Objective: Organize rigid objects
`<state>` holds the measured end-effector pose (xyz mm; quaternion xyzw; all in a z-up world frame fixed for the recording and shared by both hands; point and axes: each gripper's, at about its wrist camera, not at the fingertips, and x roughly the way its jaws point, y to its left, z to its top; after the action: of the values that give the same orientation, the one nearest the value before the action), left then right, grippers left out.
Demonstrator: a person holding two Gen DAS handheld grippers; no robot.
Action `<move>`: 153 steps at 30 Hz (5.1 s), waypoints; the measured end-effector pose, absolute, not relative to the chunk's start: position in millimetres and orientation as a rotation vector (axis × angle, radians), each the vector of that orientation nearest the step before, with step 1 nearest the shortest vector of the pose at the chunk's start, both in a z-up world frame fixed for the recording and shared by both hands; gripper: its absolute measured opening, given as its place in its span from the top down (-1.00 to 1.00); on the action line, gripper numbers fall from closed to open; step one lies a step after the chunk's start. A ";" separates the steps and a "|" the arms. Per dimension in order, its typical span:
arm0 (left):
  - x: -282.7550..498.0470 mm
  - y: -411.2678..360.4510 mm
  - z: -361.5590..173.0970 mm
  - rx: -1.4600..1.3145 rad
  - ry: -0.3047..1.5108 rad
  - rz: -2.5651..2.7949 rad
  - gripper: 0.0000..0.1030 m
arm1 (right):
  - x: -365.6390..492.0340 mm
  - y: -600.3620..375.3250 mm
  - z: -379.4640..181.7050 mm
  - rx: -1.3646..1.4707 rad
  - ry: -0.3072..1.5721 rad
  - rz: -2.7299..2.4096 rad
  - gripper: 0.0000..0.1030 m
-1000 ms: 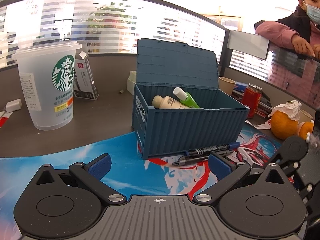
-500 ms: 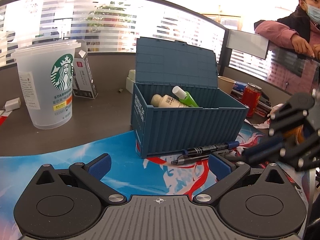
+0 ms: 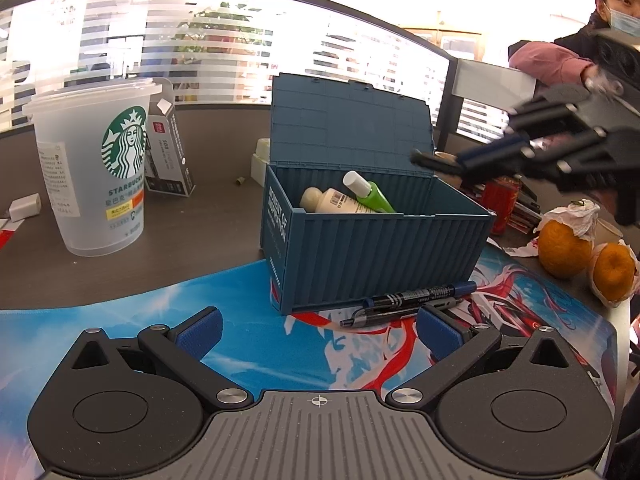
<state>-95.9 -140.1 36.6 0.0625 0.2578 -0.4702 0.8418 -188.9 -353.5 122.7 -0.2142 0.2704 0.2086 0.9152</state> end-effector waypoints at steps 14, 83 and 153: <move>-91.9 -143.3 29.4 0.157 0.575 -0.983 -1.00 | -112.6 -374.3 105.0 -0.434 0.671 0.462 0.84; -101.7 -163.2 -6.1 0.234 0.646 -0.593 -1.00 | -238.2 -315.4 59.6 -0.044 0.363 0.501 -0.54; -104.1 -164.4 -5.3 0.236 0.646 -0.595 -1.00 | -265.8 -329.8 19.9 0.243 0.344 0.464 -0.75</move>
<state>-104.1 -164.4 -5.3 0.1139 0.3120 -0.2874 0.8984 -265.8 -329.8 19.9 0.1197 0.1691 0.2282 0.9513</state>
